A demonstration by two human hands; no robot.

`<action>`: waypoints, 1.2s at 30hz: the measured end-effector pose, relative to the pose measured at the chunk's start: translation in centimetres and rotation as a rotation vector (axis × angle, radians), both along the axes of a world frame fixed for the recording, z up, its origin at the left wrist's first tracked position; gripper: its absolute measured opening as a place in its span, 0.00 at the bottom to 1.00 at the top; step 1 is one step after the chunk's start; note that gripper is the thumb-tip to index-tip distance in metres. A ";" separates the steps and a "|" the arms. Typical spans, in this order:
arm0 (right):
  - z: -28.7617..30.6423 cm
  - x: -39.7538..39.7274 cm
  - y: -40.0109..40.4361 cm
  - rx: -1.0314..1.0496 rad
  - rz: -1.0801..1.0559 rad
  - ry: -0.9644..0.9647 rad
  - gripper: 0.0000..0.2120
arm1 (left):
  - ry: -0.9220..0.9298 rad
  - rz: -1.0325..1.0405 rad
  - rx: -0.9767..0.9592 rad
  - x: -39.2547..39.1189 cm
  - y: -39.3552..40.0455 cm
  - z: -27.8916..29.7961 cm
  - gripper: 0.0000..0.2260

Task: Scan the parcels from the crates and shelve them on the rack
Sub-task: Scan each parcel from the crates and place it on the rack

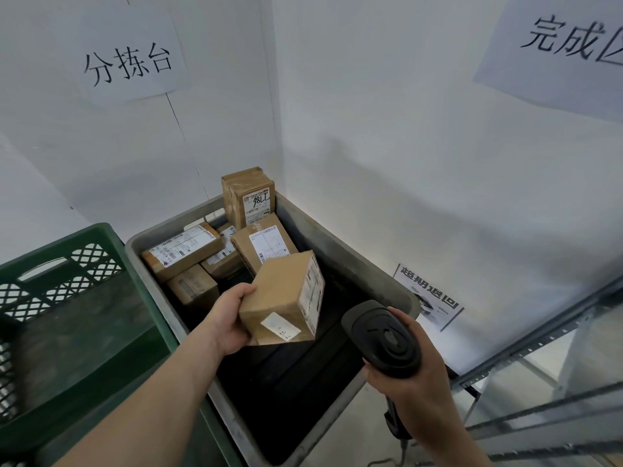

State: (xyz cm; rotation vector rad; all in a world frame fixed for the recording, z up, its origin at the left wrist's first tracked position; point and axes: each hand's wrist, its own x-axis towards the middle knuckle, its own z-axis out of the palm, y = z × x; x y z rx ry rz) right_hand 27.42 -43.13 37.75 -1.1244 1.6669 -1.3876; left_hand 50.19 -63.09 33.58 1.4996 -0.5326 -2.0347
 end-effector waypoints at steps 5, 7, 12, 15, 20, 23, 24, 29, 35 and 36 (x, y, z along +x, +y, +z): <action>0.1 -0.1 0.0 0.010 0.016 0.000 0.37 | 0.134 -0.009 0.040 0.3 0.7 0.1 0.13; 0.1 -0.1 0.0 0.018 0.015 -0.009 0.38 | 0.147 -0.020 0.047 0.3 0.8 0.1 0.13; 0.5 0.1 -0.2 0.034 0.036 -0.015 0.38 | 0.152 -0.086 0.046 0.0 0.8 0.6 0.16; 0.9 0.5 -0.7 0.042 0.068 -0.045 0.37 | 0.174 -0.136 0.032 -0.6 1.0 0.9 0.20; 1.1 1.1 -1.5 0.040 0.096 -0.069 0.37 | 0.187 -0.181 0.022 -2.0 1.3 1.6 0.19; 1.2 1.3 -1.9 0.043 0.108 -0.089 0.36 | 0.193 -0.173 0.022 -2.3 1.2 1.7 0.19; 1.2 1.3 -2.0 0.044 0.113 -0.093 0.36 | 0.193 -0.166 0.021 -2.4 1.1 1.7 0.18; 1.2 1.2 -2.3 0.059 0.123 -0.094 0.37 | 0.080 -0.150 -0.069 -2.4 0.6 2.0 0.15; 0.8 0.9 -2.5 0.071 0.110 -0.101 0.37 | -0.360 -0.350 -0.371 -1.2 0.2 1.4 0.13; 0.7 0.9 -2.6 0.072 0.108 -0.101 0.37 | -0.420 -0.422 -0.393 -0.8 0.4 0.8 0.13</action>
